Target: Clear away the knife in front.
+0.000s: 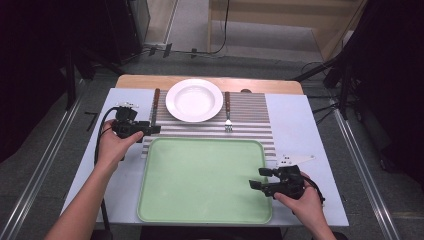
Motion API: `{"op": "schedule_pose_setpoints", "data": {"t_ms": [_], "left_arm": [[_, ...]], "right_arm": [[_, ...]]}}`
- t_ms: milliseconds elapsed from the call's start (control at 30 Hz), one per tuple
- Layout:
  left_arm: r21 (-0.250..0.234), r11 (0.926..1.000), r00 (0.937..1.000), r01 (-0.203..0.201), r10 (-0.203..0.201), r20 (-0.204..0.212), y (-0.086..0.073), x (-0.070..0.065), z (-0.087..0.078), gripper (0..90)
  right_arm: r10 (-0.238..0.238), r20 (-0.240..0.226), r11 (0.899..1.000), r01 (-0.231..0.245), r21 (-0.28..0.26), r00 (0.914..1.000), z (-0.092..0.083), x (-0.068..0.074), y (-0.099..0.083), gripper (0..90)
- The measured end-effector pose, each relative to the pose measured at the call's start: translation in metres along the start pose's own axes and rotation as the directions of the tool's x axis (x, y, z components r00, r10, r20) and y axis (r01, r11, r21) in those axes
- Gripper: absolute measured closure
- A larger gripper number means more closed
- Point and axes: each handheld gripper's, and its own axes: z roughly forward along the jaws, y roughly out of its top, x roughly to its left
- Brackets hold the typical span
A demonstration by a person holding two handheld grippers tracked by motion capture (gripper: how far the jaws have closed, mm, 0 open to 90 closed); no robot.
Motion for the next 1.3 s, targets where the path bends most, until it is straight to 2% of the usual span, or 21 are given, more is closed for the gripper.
{"op": "schedule_pose_setpoints", "data": {"t_ms": [133, 267, 333, 400, 467, 633, 933, 1000, 1100, 1167, 1300], "left_arm": [[-0.008, 1.0, 0.9999, 0.002, -0.002, -0.016, 0.006, 0.004, 0.005, 38.1], [-0.028, 0.9986, 0.9989, 0.044, -0.045, -0.012, 0.008, 0.011, 0.011, 38.2], [-0.008, 0.9995, 0.9987, 0.03, -0.03, -0.042, 0.012, 0.014, 0.015, 38.2], [-0.01, 0.9996, 0.9981, 0.026, -0.027, -0.055, 0.015, 0.016, 0.017, 38.2], [-0.019, 0.9992, 0.9979, 0.036, -0.037, -0.053, 0.019, 0.019, 0.019, 38.3], [-0.027, 0.9993, 0.9982, 0.026, -0.027, -0.053, 0.028, 0.025, 0.024, 38.2], [-0.018, 0.9987, 0.9938, 0.048, -0.05, -0.099, 0.041, 0.036, 0.03, 38.2], [-0.017, 0.9989, 0.992, 0.043, -0.045, -0.118, 0.044, 0.038, 0.032, 38.2], [-0.017, 0.9983, 0.9897, 0.056, -0.058, -0.131, 0.049, 0.043, 0.036, 38.2], [-0.01, 0.9987, 0.9865, 0.049, -0.05, -0.156, 0.052, 0.044, 0.04, 38.3], [-0.004, 0.9986, 0.9841, 0.053, -0.053, -0.17, 0.057, 0.047, 0.049, 41.5]], "right_arm": [[0.001, 0.004, 1.0, -0.001, 0.001, 1.0, 0.0, -0.001, 0.0, 31.3], [0.003, 0.007, 1.0, -0.003, 0.0, 1.0, -0.001, -0.002, 0.0, 31.3], [0.003, 0.007, 1.0, -0.003, -0.002, 1.0, 0.0, -0.002, 0.0, 31.3], [0.003, 0.007, 1.0, -0.003, -0.001, 1.0, 0.0, -0.003, 0.0, 31.3], [0.003, 0.007, 1.0, -0.003, -0.002, 1.0, 0.0, -0.003, 0.0, 31.3], [0.005, 0.008, 1.0, -0.005, -0.001, 1.0, 0.001, -0.004, 0.0, 31.3], [0.006, 0.008, 1.0, -0.006, -0.005, 1.0, 0.001, -0.005, 0.0, 31.2], [0.007, 0.008, 1.0, -0.007, -0.003, 0.9999, 0.001, -0.005, 0.0, 31.2], [0.009, 0.007, 1.0, -0.009, -0.003, 0.9999, 0.001, -0.005, 0.0, 31.3], [0.007, 0.006, 1.0, -0.007, -0.007, 1.0, 0.001, -0.005, 0.001, 31.3], [0.006, 0.004, 1.0, -0.006, -0.016, 1.0, 0.001, -0.004, 0.002, 31.3]]}}
